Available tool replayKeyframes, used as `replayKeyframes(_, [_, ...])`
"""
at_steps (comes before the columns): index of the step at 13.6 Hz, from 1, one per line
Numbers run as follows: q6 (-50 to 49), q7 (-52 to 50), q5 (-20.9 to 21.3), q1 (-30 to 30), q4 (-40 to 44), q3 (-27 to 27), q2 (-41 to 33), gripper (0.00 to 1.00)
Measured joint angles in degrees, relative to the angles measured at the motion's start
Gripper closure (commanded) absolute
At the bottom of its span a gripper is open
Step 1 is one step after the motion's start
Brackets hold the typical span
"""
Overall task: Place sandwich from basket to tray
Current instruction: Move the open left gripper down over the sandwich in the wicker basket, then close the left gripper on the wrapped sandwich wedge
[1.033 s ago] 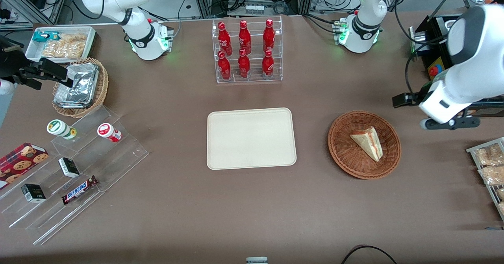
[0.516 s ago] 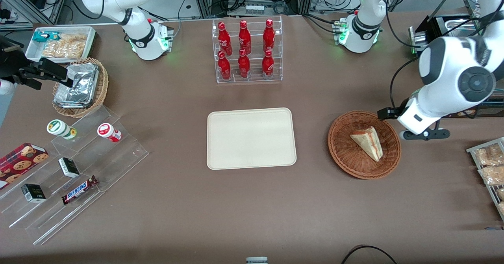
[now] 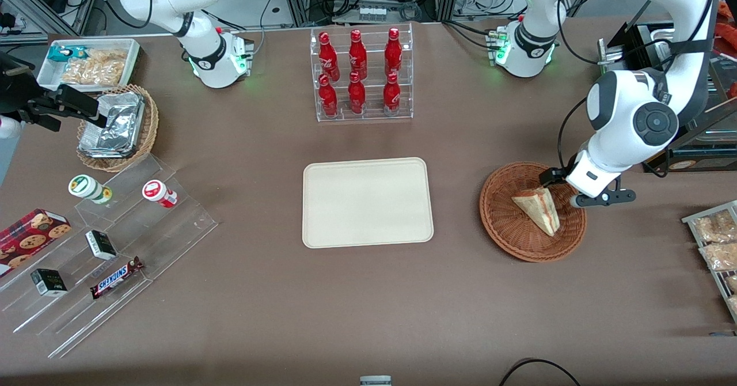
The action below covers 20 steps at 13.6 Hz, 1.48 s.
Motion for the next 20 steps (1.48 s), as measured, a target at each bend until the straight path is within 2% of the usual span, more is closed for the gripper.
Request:
replayKeyframes(5, [4.1,-18.7,0.0,0.0,-0.8,-0.3,0.4,0.0])
replayKeyframes(9, [7.8,-32.8,0.0,-0.4,-1.3,-0.8,3.5,0.0])
replayKeyframes(18, [11.4,-40.0,-1.6,-0.9,-1.1,-0.9,9.4,0.0])
replayKeyframes(19, [11.7,-40.4,-1.7,-0.9,-1.0,-0.9,10.1,0.16])
replayKeyframes(20, [11.8,-40.7,-1.7,-0.9,-0.9,-0.9,10.6,0.44])
